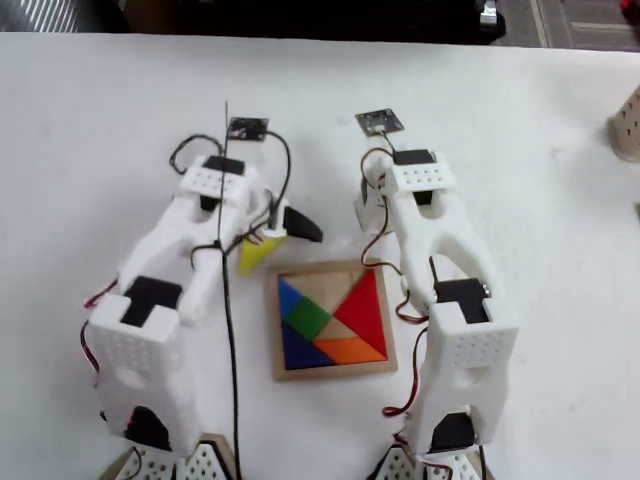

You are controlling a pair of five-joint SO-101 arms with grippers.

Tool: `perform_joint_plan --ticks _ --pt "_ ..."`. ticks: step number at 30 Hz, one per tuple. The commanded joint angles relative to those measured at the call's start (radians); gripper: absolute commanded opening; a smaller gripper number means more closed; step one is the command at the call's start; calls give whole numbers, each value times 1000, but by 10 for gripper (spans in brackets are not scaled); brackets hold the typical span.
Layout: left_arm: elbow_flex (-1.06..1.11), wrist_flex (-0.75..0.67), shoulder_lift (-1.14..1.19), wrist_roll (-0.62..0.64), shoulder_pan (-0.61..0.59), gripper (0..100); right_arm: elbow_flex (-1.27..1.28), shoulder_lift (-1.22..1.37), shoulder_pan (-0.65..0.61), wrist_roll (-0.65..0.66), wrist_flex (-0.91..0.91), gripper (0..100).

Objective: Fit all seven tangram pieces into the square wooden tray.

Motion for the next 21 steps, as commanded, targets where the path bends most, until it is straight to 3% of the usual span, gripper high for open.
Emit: perform_joint_plan --ticks 1,6,12,21 --pt "-144 114 -45 -9 2 495 -11 -53 5 12 7 17" --pt "-114 95 -94 -9 22 495 -11 -53 4 12 5 17" --pt "-91 21 2 -57 54 495 -11 -53 2 32 5 17" --pt "-172 40 150 -54 -21 492 -11 -58 7 32 7 17"
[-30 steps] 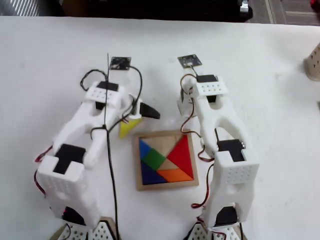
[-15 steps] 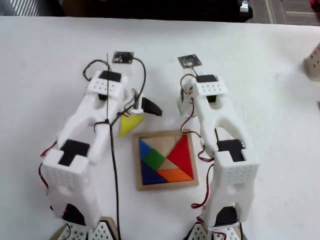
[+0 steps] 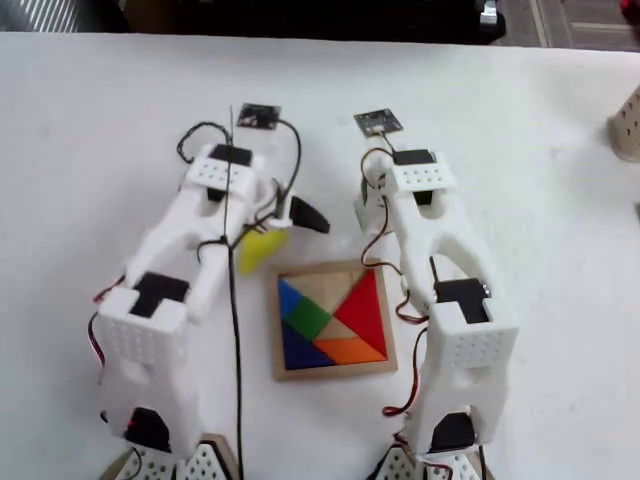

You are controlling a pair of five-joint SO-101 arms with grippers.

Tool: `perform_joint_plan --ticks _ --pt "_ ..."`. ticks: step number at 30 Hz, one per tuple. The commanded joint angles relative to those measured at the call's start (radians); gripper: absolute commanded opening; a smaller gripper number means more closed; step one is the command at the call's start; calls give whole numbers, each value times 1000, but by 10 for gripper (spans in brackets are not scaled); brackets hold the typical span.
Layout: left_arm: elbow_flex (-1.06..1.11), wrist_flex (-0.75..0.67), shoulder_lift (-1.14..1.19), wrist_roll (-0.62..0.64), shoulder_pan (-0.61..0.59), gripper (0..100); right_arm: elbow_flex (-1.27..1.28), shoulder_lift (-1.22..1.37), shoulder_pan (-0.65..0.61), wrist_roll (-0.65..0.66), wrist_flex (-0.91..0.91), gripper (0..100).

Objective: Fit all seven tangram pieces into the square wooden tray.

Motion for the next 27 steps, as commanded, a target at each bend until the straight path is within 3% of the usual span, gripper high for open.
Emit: perform_joint_plan --ticks 1,17,27 --pt "-41 17 64 -12 -39 492 -11 -56 7 14 7 17" --pt "-46 58 70 -17 -39 495 -9 -53 7 12 7 17" --pt "-41 127 -10 -17 -139 477 -9 -53 5 14 7 17"
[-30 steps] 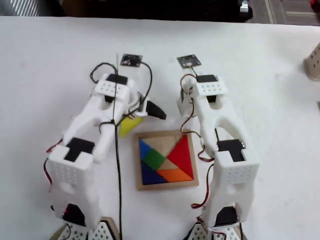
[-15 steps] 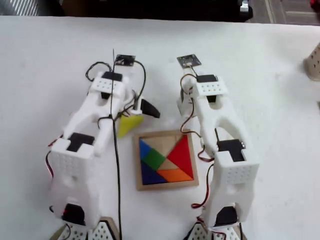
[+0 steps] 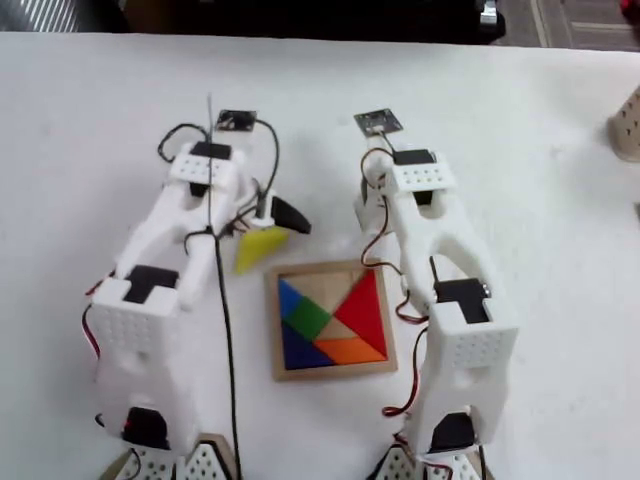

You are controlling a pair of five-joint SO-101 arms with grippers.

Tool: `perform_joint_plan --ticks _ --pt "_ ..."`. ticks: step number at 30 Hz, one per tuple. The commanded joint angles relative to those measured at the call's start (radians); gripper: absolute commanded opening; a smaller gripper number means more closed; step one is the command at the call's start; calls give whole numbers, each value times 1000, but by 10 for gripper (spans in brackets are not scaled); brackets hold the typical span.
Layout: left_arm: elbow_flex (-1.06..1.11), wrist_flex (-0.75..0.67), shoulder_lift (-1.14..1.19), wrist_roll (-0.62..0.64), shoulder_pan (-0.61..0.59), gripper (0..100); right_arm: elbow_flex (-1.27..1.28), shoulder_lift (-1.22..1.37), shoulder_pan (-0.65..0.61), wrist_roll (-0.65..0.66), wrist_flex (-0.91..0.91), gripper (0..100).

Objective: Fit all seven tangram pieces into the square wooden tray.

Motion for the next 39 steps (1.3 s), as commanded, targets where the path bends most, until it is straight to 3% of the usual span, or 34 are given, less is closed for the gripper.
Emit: perform_joint_plan --ticks 1,7,13,21,28,32,35,39 --pt "-3 74 -68 -12 -51 455 -9 -53 4 14 7 17" --pt "58 29 -160 -21 -101 342 -9 -51 2 14 7 17" --pt "270 -89 -354 -147 -128 317 -9 -51 -1 8 7 17" --pt "439 -232 -539 -144 -225 299 -6 -51 -12 5 5 17" --pt "463 -359 -530 -147 -263 12 -5 -51 -12 5 7 17" --pt "456 -367 -498 -146 -252 34 -5 -62 -12 0 16 17" --pt "439 -405 -464 -146 -254 24 -5 -88 -19 -74 39 17" --pt "428 -477 -415 -146 -283 23 -5 -157 -104 -150 81 17"
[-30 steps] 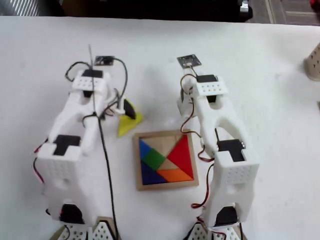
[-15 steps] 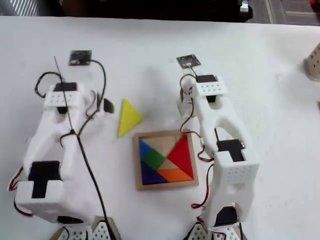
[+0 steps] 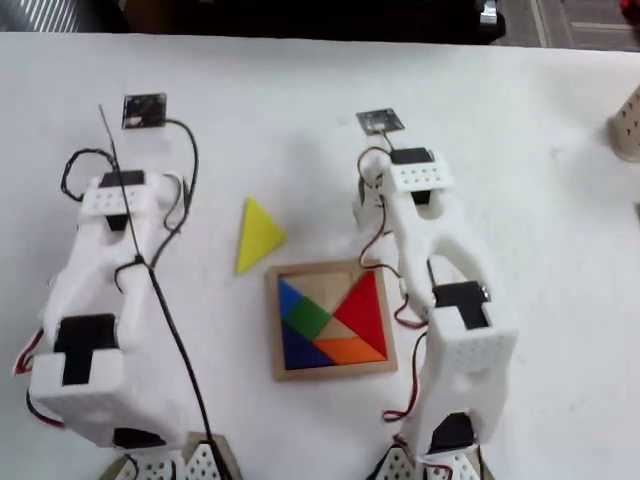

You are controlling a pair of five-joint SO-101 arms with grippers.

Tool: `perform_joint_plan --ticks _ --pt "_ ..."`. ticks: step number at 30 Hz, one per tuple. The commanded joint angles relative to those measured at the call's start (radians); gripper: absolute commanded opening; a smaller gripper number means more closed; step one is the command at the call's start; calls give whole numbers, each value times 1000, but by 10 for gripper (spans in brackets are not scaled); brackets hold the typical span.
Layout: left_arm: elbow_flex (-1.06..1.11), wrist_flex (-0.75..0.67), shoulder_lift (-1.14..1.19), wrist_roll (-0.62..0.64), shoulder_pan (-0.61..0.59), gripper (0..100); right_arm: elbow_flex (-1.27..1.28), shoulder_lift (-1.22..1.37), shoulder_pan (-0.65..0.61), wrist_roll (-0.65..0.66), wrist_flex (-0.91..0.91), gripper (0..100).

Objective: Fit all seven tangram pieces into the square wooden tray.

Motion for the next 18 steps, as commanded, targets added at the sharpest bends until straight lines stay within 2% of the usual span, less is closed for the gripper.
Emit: perform_joint_plan --ticks 1,4,8,14,18 --pt "-57 -77 24 -6 -38 23 -5 -122 -87 -86 35 17" --pt "-91 -86 53 -6 -74 23 -5 -185 -163 -155 47 17" --pt "-166 -78 122 -3 -90 23 18 -237 -269 -180 30 19" --pt "-279 -11 208 58 -108 23 84 -202 -392 -232 -205 29" --pt "-311 14 232 58 -114 23 81 -130 -418 -233 -317 125"
